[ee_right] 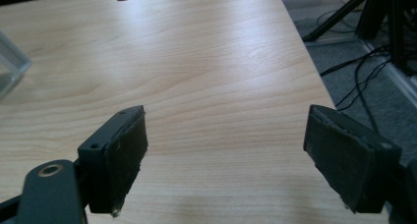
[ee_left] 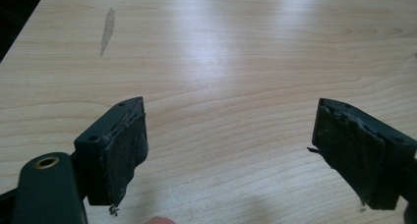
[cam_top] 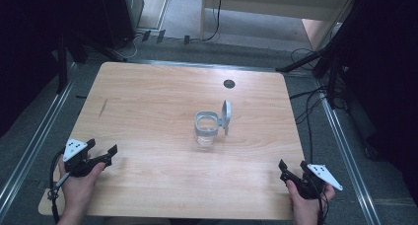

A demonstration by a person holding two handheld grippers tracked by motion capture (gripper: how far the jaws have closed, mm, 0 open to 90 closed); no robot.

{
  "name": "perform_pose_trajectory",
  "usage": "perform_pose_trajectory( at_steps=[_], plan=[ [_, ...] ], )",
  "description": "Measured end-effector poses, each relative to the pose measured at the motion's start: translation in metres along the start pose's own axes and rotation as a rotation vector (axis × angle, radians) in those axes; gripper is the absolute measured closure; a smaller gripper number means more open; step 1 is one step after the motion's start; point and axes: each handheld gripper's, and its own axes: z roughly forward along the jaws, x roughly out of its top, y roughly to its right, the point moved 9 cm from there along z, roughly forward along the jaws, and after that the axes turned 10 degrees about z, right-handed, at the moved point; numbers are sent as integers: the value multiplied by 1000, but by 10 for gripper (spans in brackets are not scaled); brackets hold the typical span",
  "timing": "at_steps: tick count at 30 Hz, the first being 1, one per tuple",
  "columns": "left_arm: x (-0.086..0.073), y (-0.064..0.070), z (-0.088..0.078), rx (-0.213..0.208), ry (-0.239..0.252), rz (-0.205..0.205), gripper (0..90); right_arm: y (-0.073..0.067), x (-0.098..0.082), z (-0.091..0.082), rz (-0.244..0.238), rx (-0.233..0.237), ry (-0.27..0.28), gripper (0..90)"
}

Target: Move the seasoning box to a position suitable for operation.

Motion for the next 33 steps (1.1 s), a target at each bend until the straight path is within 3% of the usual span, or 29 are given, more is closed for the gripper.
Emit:
perform_pose_trajectory(
  at_steps=[3, 4, 5, 6, 7, 9, 10, 13, 16, 17, 18, 21, 22, 23, 24, 28, 32, 33],
  plan=[
    [0, 1, 0, 20, -1, 21, 215, 0, -1, 1, 18, -62, 4, 316],
    [0, 1, 0, 39, -5, 32, 281, -2, 0, 0, 9, -59, 12, 393],
    [0, 1, 0, 52, -10, 46, 281, -2, 0, 0, 9, -59, 12, 393],
    [1, 2, -1, 68, 1, 64, 360, -6, 1, -1, 12, -52, 12, 458],
    [0, 3, -1, 75, -2, 77, 493, -20, 3, -6, -7, -8, 20, 605],
    [0, 5, 0, 63, -12, 85, 540, -26, 4, -8, -13, 18, 21, 647],
    [0, 8, -1, 51, -17, 90, 665, -45, 6, -13, -15, 91, 38, 779],
    [2, 13, 0, 17, -26, 84, 785, -69, 7, -16, -39, 142, 36, 889],
    [11, 27, 0, -77, -1, 39, 881, -99, 5, -16, -64, 216, 18, 900],
    [11, 27, 0, -77, -1, 39, 900, -99, 5, -16, -64, 216, 18, 900],
    [18, 41, 2, -138, 16, 31, 900, -121, 1, -13, -95, 265, -2, 900],
    [28, 65, 8, -221, 33, 13, 900, -145, -4, -6, -124, 313, -27, 900],
    [28, 65, 8, -221, 33, 13, 900, -153, -4, -3, -132, 326, -33, 900],
    [33, 75, 11, -246, 37, 15, 900, -153, -4, -3, -132, 326, -33, 900],
    [37, 89, 16, -277, 33, 27, 900, -167, -3, 5, -143, 344, -39, 900],
    [46, 116, 33, -327, 20, 55, 900, -187, 0, 22, -137, 365, -44, 900],
    [56, 131, 49, -353, 21, 50, 900, -201, -5, 35, -152, 368, -58, 900],
    [62, 140, 58, -367, 20, 57, 900, -207, -7, 45, -173, 350, -63, 900]
  ],
)
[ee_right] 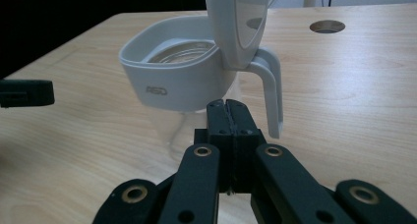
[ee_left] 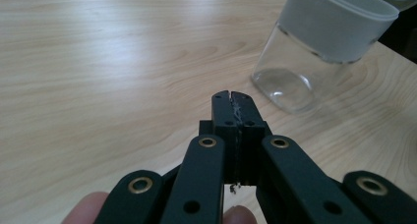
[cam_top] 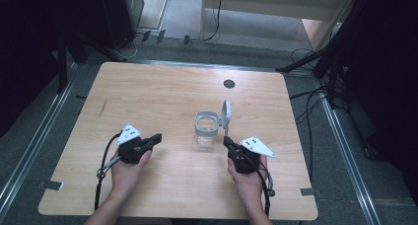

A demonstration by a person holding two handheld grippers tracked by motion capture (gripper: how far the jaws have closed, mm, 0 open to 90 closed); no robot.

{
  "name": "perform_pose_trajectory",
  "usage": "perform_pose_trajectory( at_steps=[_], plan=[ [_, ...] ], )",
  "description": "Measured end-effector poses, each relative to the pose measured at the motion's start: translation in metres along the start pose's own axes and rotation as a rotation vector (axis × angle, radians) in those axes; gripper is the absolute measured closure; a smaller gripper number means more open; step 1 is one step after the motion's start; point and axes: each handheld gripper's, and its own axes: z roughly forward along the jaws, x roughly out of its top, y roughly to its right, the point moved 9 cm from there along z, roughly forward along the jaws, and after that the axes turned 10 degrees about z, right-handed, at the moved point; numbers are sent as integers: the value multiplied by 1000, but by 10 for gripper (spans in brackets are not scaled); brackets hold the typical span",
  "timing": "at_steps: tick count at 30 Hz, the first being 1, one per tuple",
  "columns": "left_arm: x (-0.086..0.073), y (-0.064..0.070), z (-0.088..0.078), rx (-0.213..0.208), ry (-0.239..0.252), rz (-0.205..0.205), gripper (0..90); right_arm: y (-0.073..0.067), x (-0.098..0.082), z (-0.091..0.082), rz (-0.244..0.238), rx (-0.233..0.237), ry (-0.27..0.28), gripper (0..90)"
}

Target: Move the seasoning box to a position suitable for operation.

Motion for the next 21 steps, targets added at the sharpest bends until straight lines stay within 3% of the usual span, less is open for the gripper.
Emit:
perform_pose_trajectory(
  at_steps=[4, 5, 11, 21],
  plan=[
    [9, 6, 15, -20, 3, 11, 900, 15, 4, 15, 26, -45, -6, 900],
    [14, 10, 24, -41, 10, -4, 900, 20, 4, 18, 38, -50, -9, 900],
    [23, 12, 45, -60, 11, -26, 900, 26, 8, 31, 19, -5, -30, 900],
    [40, 23, 79, -83, 5, -27, 900, 39, 27, 54, 35, -10, -38, 900]
  ],
)
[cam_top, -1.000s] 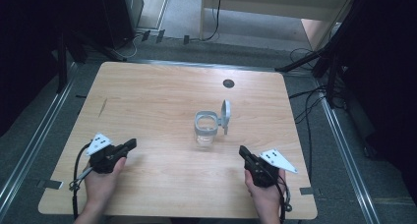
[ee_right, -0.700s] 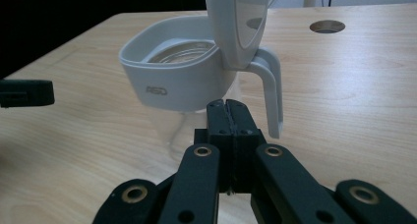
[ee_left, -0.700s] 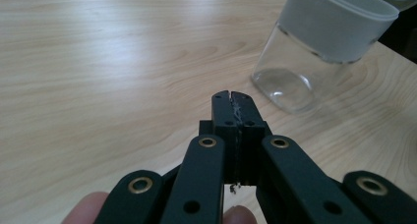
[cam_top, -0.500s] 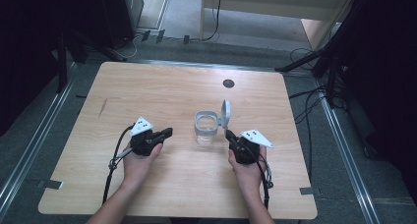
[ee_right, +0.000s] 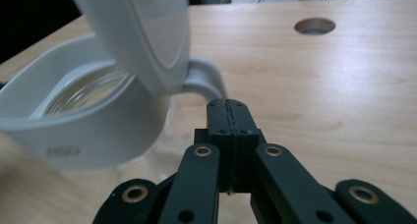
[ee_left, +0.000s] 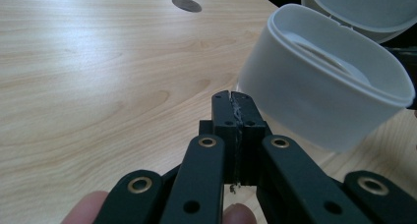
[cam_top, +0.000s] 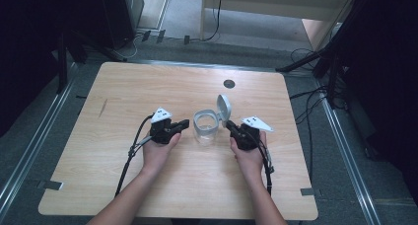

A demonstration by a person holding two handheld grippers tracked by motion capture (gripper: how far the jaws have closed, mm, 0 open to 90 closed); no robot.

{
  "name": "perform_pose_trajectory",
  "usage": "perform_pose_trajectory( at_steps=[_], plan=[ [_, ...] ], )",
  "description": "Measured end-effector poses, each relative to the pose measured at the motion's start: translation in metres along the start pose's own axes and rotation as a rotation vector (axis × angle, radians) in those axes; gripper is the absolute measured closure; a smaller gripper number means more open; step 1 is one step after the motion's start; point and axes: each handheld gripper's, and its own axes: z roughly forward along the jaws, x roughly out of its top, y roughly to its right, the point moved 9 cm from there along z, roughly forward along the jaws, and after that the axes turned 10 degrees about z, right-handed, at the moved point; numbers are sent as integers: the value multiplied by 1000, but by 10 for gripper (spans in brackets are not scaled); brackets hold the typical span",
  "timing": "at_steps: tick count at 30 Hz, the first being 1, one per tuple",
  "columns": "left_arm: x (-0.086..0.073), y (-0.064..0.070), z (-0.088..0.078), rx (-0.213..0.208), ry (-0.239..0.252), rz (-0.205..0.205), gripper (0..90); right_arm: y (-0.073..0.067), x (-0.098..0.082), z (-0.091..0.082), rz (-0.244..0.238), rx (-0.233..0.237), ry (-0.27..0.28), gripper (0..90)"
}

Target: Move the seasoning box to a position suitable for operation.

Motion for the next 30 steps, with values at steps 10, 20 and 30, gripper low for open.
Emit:
perform_pose_trajectory(
  at_steps=[10, 20, 30],
  plan=[
    [18, -14, 26, 11, 21, -39, 900, -14, -18, -13, 71, -48, 15, 900],
    [16, -2, 37, -52, 18, 24, 900, -33, -34, -12, 136, -138, 18, 900],
    [8, 17, 28, -92, 21, 43, 900, -20, -30, -9, 138, -149, 13, 900]
  ],
)
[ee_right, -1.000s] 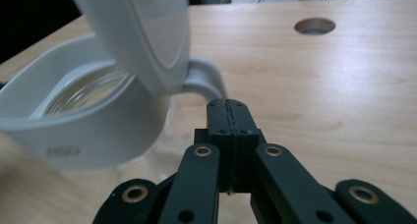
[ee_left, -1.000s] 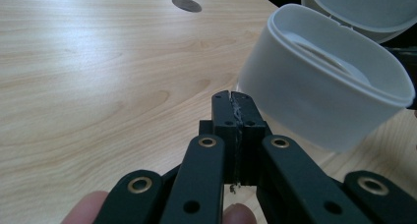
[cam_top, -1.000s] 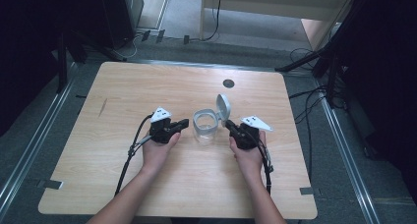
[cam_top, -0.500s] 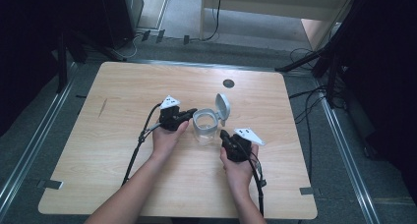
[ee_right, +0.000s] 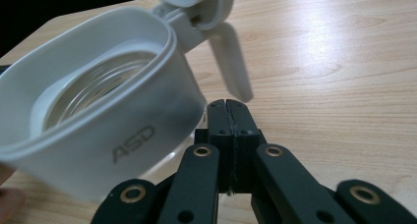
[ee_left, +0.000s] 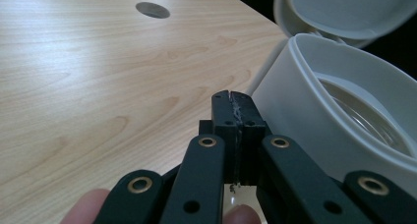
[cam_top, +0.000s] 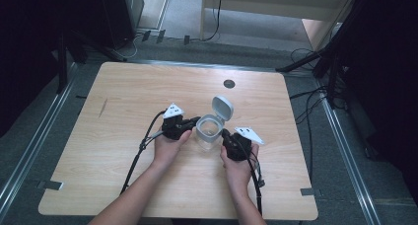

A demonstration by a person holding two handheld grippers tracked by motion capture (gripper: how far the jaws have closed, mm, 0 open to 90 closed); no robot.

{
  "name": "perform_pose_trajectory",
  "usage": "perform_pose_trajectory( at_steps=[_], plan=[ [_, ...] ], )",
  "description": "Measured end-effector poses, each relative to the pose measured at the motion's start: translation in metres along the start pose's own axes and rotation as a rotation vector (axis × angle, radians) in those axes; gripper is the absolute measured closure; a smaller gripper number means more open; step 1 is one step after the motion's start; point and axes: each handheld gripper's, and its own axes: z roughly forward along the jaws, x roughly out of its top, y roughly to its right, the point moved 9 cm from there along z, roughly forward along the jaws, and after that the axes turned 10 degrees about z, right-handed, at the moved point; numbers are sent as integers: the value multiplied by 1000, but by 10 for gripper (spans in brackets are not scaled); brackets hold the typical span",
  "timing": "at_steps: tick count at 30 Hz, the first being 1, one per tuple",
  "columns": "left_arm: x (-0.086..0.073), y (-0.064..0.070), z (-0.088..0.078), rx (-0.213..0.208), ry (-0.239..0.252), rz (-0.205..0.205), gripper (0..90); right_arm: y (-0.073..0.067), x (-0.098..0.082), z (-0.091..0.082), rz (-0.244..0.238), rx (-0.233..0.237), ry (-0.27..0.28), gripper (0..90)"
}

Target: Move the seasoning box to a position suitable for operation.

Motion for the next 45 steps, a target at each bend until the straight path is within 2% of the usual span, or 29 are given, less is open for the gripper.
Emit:
perform_pose_trajectory(
  at_steps=[5, 7, 13, 16, 18, 21, 23, 26, 30, 35, 40, 42, 43, 45],
  plan=[
    [-3, 6, -3, -5, -3, 17, 900, 1, 2, 1, -22, 20, -1, 900],
    [-3, 7, -5, -6, -1, 5, 900, 1, 3, 1, -25, 29, -2, 900],
    [-3, 8, -11, 1, 8, 2, 900, -2, 4, 3, -59, 47, -4, 900],
    [-5, 17, -16, -24, 18, -2, 900, -8, 7, 3, -66, 80, -2, 900],
    [-9, 21, -20, 26, 8, 14, 900, -14, 7, 3, -77, 100, 0, 900],
    [-18, 22, -28, 59, 18, -28, 871, -19, 5, 2, -70, 94, 1, 900],
    [-26, 24, -32, 75, 11, -31, 874, -20, 2, 2, -66, 90, 4, 900],
    [-34, 28, -41, 92, 18, -43, 875, -22, -1, 0, -50, 105, 1, 900],
    [-39, 33, -52, 109, 16, -28, 875, -26, -3, 0, -75, 123, -8, 900],
    [-46, 37, -64, 131, -1, -27, 862, -31, -3, 3, -80, 162, -17, 900],
    [-49, 40, -73, 132, -6, -27, 832, -35, -1, 5, -103, 188, -23, 900],
    [-49, 39, -77, 122, -4, -30, 768, -34, 2, 4, -113, 191, -26, 900],
    [-50, 34, -83, 141, -1, -28, 712, -32, 6, 3, -122, 191, -21, 900],
    [-51, 26, -95, 152, 10, -31, 640, -28, 9, 2, -128, 181, -28, 900]
  ],
)
